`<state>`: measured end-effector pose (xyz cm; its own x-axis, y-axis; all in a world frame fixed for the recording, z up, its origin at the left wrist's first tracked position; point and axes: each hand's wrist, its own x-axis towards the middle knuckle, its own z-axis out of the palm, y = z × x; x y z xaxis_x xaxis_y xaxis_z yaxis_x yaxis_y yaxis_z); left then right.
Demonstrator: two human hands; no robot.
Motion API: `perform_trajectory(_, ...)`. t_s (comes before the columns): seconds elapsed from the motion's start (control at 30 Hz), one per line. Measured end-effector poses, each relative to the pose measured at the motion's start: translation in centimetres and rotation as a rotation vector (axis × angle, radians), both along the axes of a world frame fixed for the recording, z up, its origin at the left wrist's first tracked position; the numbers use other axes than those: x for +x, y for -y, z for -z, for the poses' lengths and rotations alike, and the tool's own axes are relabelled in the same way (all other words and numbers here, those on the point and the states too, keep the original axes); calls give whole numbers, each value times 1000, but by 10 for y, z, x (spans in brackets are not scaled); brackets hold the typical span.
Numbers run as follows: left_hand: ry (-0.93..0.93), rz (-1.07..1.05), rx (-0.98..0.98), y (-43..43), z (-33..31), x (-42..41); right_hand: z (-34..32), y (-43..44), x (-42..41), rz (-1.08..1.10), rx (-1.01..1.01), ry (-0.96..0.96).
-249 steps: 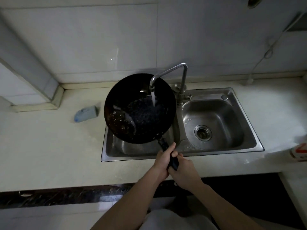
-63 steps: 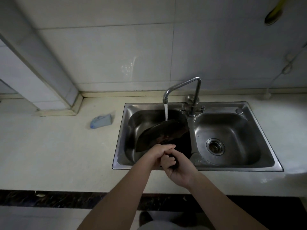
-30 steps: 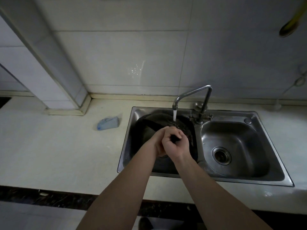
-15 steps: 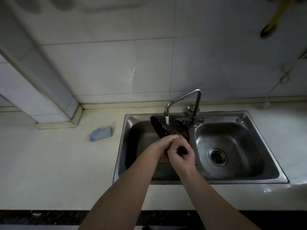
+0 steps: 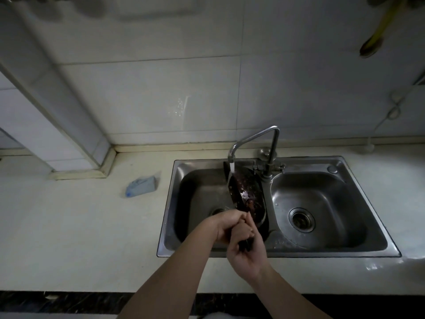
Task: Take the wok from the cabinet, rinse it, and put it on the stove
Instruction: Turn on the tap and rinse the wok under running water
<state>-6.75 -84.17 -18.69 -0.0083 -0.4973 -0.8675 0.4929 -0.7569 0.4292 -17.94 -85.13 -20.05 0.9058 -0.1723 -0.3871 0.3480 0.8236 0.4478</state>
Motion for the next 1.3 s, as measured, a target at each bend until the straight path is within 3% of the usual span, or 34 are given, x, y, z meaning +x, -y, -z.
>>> perform_trajectory(0.33,-77,-370,-87,-22,4,16,-20,10,35,-169,-150,-197)
perform_trajectory(0.43,-96,-474,-234,-19,-15,26,-39,24,57,-149,-187,-282)
perform_trajectory(0.67,-264,-526,-354,-23,-35,29,-57,38,78,-248,-320,-436)
perform_trajectory(0.77,-180,-420,-361,-39,-14,23,-50,21,56,-350,-434,-506)
perform_trajectory(0.97,-37,-129,-20,-60,23,15,-2,-27,13,-493,-533,-651)
perform_trajectory(1.3,336,-26,-51,-69,65,-34,29,-48,-34,-547,-552,-621)
